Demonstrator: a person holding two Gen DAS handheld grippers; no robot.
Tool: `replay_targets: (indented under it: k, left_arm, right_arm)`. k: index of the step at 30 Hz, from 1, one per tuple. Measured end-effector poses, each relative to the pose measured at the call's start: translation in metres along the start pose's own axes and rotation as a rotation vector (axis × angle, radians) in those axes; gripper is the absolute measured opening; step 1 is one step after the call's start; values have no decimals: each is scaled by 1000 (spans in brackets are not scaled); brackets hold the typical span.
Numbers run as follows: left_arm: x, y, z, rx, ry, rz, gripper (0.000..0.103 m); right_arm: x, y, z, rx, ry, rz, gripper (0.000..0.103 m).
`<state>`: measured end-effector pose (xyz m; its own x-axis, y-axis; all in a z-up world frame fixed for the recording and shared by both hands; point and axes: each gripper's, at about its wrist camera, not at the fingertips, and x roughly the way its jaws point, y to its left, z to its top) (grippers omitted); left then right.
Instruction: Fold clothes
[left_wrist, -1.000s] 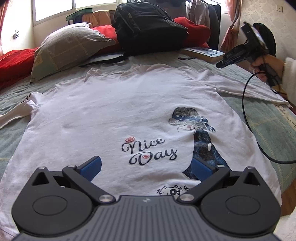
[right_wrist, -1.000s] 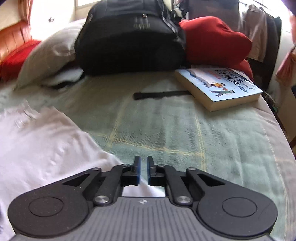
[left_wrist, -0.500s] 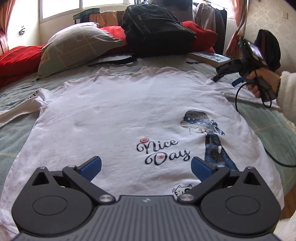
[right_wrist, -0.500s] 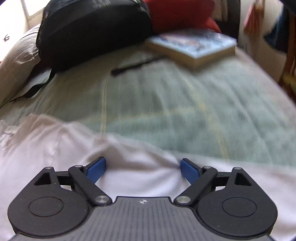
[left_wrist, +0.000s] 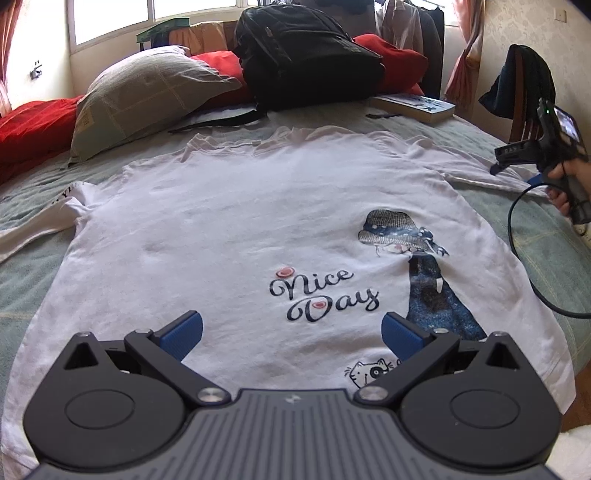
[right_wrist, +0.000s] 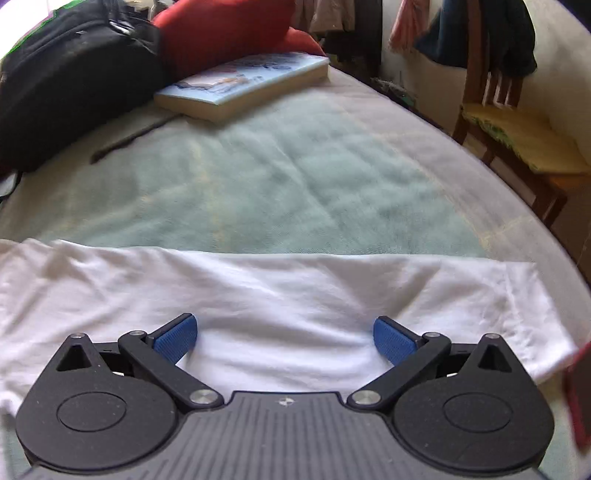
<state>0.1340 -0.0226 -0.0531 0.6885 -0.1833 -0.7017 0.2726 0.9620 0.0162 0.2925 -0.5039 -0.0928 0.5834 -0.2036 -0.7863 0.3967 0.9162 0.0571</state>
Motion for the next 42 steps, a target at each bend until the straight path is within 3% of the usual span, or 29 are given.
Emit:
replay_targets:
  k: [6, 20, 22, 30, 34, 37, 42]
  left_arm:
    - [10, 0, -9, -24, 48, 14, 102]
    - [10, 4, -18, -46, 35, 1, 102]
    - [8, 3, -17, -41, 34, 8, 102]
    - [7, -1, -16, -33, 41, 26, 102]
    - [7, -1, -17, -35, 41, 30, 102]
    - [7, -1, -17, -37, 42, 34, 102]
    - [8, -2, -16, -35, 50, 40, 102]
  right_arm:
    - [19, -3, 17, 0, -37, -47, 103]
    - [18, -3, 14, -18, -41, -35, 103]
    - [13, -1, 12, -46, -54, -7, 103]
    - [-39, 45, -18, -233, -134, 243, 103]
    - [-31, 77, -37, -324, -131, 310, 103]
    - [-30, 63, -47, -332, -151, 322, 103]
    - [-50, -3, -65, -318, -156, 295, 103]
